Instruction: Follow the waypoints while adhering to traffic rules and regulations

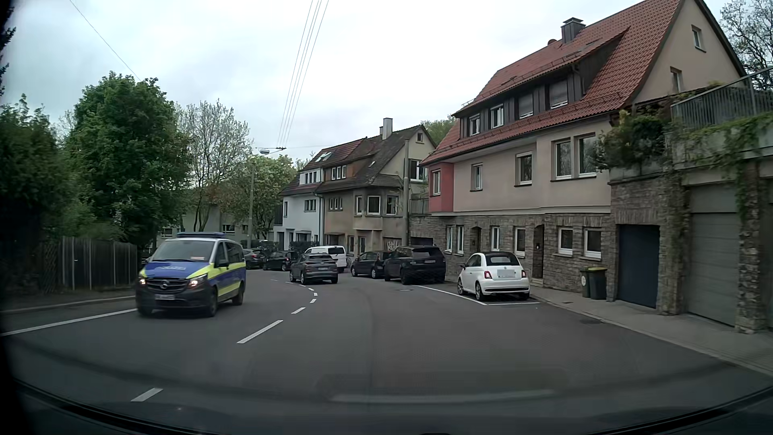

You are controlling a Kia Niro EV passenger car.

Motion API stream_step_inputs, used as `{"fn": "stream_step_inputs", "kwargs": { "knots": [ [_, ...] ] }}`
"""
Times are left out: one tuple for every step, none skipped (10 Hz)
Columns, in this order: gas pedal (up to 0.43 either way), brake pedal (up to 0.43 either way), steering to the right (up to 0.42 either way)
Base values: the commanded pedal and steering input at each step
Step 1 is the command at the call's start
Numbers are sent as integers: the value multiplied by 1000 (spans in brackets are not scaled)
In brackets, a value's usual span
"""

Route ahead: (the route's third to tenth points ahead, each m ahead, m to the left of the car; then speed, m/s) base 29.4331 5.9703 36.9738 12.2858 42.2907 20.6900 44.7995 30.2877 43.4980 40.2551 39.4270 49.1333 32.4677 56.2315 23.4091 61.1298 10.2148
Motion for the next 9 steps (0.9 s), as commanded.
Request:
{"fn": "stream_step_inputs", "kwargs": {
  "knots": [
    [0,128,-8],
    [0,122,-14],
    [0,128,-23],
    [0,134,-28],
    [0,140,-30],
    [0,140,-31],
    [0,134,-35],
    [0,134,-40],
    [0,140,-45]
  ]
}}
